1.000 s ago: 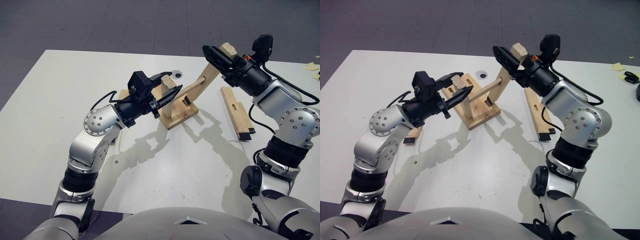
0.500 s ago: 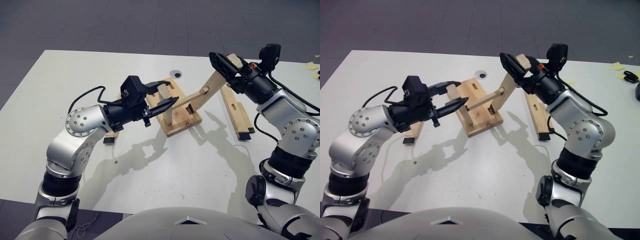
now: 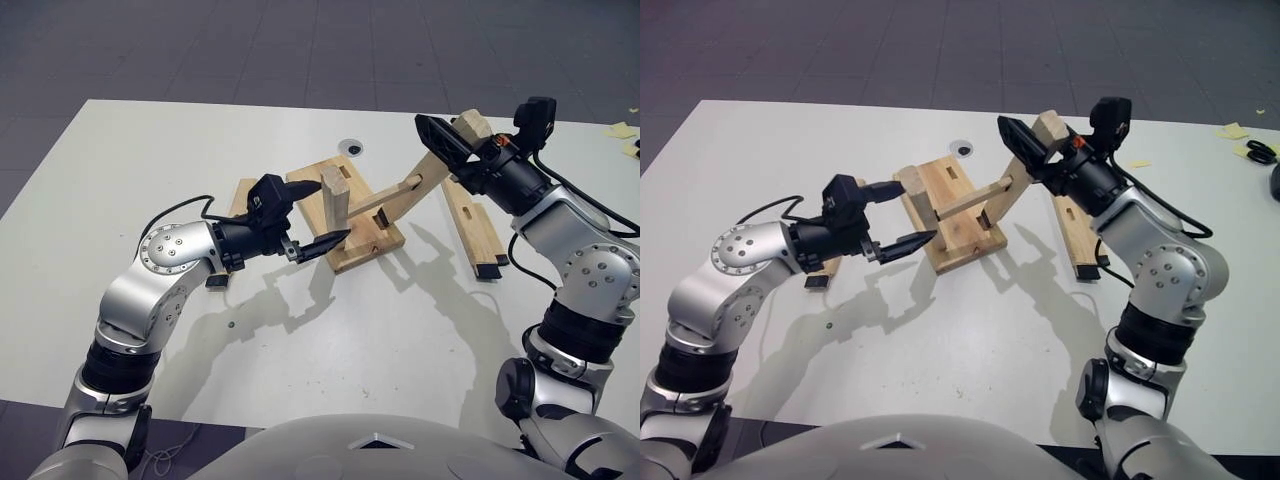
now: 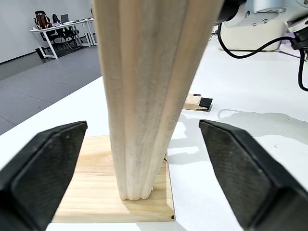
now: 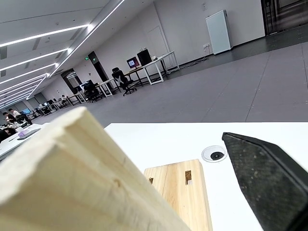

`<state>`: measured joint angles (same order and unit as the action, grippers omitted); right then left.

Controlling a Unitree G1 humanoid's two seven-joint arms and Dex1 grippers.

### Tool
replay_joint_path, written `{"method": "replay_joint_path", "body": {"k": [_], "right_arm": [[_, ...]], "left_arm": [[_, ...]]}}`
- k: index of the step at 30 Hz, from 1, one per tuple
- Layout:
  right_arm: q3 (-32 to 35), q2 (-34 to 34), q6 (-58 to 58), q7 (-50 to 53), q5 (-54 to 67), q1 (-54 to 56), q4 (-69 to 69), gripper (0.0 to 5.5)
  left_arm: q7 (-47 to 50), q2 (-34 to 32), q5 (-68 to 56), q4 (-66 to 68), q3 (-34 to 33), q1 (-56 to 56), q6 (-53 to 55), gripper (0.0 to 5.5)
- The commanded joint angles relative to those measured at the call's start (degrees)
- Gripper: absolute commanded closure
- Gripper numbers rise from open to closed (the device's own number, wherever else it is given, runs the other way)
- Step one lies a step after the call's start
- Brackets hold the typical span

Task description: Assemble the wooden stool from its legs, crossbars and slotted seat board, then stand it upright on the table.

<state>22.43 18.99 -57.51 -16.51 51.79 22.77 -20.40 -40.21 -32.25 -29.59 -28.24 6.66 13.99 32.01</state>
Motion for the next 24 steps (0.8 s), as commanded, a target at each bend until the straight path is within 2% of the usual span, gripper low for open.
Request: {"method": "replay_joint_path", "body": {"k": [1, 3, 11, 17, 24], "right_arm": [[1.5, 1.7, -0.1, -0.1, 3.2, -1.5, -2.4, 0.1], [2.6, 2.4, -0.3, 0.3, 5.3, -2.3, -3.9, 0.1], [6.1, 5.5, -0.6, 3.3, 12.1, -6.9, -7.9, 0.1], [5.8, 5.0, 3.0, 6.7, 13.5, -10.6, -12.9, 0.1], [2.8, 5.8, 8.4, 5.3, 9.2, -16.9, -17.7, 0.1]], "left_arm": [[0.2, -1.4, -2.1, -3.4, -3.4, 3.2, 2.0, 0.31], [0.6, -1.8, -3.5, -5.5, -4.7, 3.7, 3.4, 0.11], [1.4, -5.5, -7.0, -11.9, -8.5, 1.1, 7.6, 0.11], [3.9, -4.9, -7.5, -12.8, -9.4, 2.8, 8.3, 0.11], [3.8, -5.8, -8.0, -14.0, -9.2, 3.2, 8.6, 1.09]]}}
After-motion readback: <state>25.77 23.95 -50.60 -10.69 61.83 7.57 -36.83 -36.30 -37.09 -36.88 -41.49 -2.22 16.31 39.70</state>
